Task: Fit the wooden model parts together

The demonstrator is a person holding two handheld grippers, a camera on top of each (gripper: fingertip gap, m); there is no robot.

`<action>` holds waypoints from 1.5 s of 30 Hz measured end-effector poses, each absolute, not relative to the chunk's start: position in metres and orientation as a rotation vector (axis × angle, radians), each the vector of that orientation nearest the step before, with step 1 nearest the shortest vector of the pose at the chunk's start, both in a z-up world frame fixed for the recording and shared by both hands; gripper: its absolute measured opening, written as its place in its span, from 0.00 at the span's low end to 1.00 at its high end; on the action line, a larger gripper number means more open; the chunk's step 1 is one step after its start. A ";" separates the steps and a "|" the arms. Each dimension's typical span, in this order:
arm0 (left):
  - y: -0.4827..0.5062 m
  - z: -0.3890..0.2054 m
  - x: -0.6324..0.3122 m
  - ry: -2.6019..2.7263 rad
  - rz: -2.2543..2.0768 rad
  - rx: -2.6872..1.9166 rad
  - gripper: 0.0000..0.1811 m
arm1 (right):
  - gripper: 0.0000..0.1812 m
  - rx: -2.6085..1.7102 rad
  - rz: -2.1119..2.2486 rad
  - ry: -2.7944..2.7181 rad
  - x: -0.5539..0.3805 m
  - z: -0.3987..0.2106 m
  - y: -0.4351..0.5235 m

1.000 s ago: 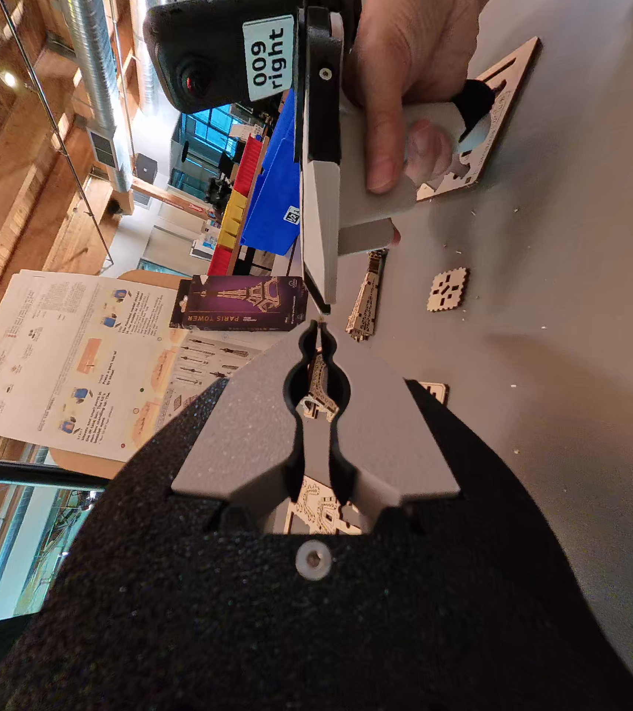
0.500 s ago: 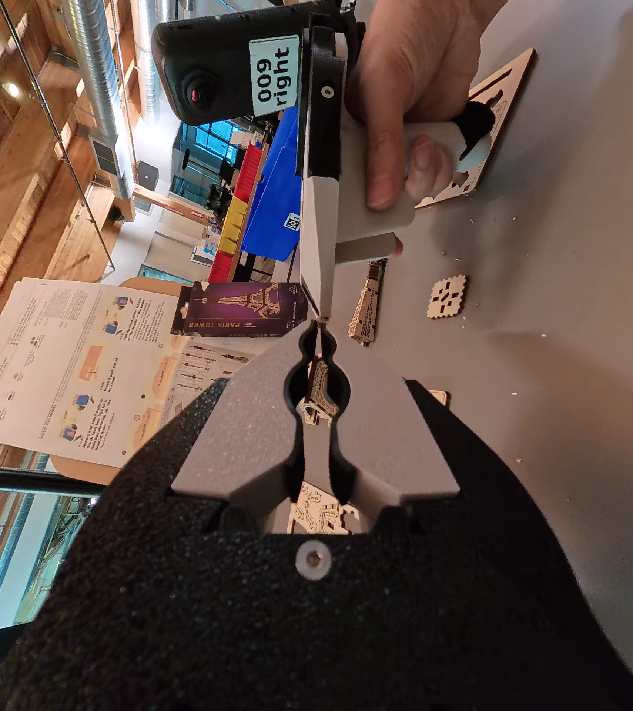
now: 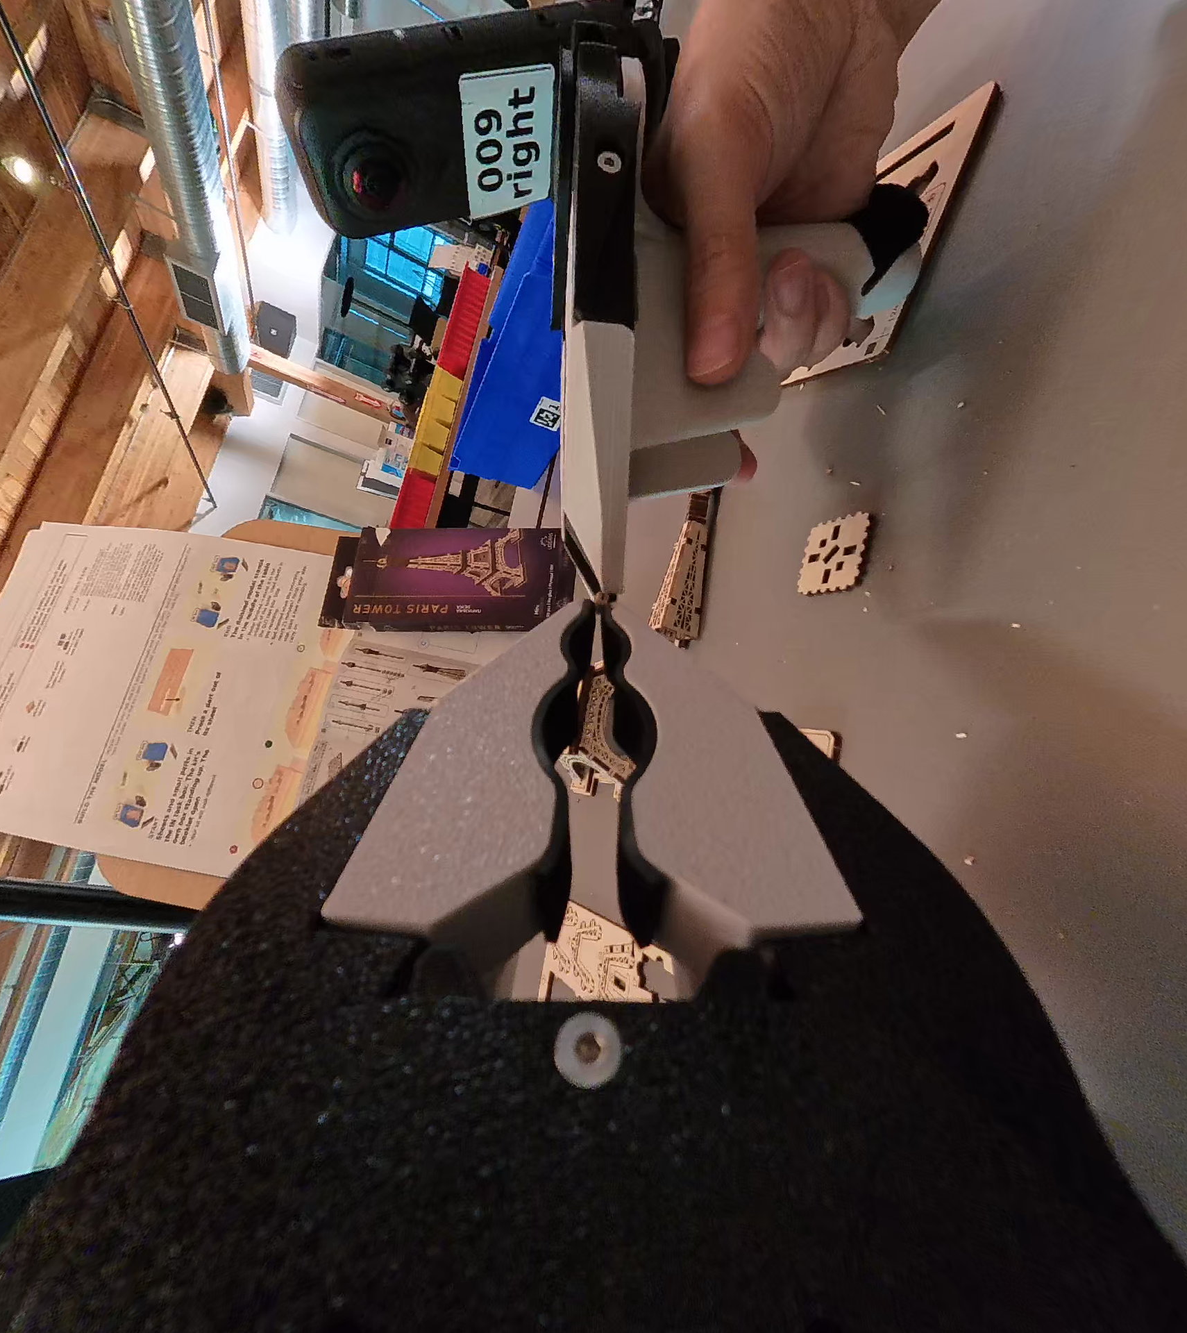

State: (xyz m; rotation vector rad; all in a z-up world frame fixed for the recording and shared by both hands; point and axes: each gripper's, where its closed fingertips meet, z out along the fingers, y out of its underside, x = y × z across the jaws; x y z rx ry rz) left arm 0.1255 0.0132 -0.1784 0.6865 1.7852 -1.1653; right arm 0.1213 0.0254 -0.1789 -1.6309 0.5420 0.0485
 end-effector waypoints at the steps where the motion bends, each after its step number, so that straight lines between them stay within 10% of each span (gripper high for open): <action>1: 0.013 -0.178 0.125 1.784 -1.166 0.690 0.00 | 0.03 -1.637 0.045 0.543 0.122 -0.180 0.026; 22: 0.021 -0.154 0.112 2.436 -2.047 0.229 0.01 | 0.00 -1.589 -0.199 0.240 0.110 -0.161 0.032; 45: 0.022 -0.157 0.100 2.446 -1.977 0.402 0.00 | 0.01 -1.556 -0.192 0.192 0.102 -0.153 0.036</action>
